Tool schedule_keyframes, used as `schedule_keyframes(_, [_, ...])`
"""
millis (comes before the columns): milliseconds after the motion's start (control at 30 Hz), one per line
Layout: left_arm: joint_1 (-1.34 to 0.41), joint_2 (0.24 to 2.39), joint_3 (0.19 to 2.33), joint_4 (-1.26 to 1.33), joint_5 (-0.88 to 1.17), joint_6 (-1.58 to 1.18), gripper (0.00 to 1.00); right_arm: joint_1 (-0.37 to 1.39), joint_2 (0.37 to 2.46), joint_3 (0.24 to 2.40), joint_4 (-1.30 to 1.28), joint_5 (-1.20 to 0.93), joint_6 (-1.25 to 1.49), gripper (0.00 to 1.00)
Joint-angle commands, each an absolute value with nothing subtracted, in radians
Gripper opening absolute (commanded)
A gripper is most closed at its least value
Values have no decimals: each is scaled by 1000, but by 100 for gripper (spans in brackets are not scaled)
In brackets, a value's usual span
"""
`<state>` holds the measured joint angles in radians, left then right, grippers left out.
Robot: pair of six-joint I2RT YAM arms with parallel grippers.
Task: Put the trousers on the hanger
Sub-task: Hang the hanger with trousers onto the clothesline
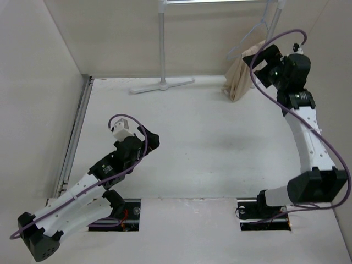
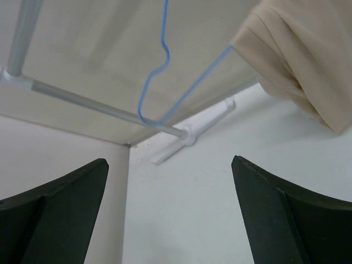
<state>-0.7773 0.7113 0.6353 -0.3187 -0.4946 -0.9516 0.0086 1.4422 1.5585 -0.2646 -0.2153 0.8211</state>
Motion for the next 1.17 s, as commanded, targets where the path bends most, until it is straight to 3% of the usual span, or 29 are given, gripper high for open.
schedule_keyframes(0, [-768, 716, 661, -333, -485, -939, 100, 57, 1288, 1372, -184, -126, 756, 100])
schedule_keyframes(300, [-748, 865, 701, -431, -445, -934, 100, 269, 886, 892, -317, 75, 706, 100])
schedule_keyframes(533, [-745, 998, 770, -521, -462, -951, 100, 450, 623, 712, -477, 184, 776, 100])
schedule_keyframes(800, [-789, 1045, 821, -595, -521, -980, 100, 548, 560, 635, -532, 189, 831, 100])
schedule_keyframes(1133, [-814, 1068, 821, -575, -523, -999, 100, 538, 598, 698, -580, 160, 790, 100])
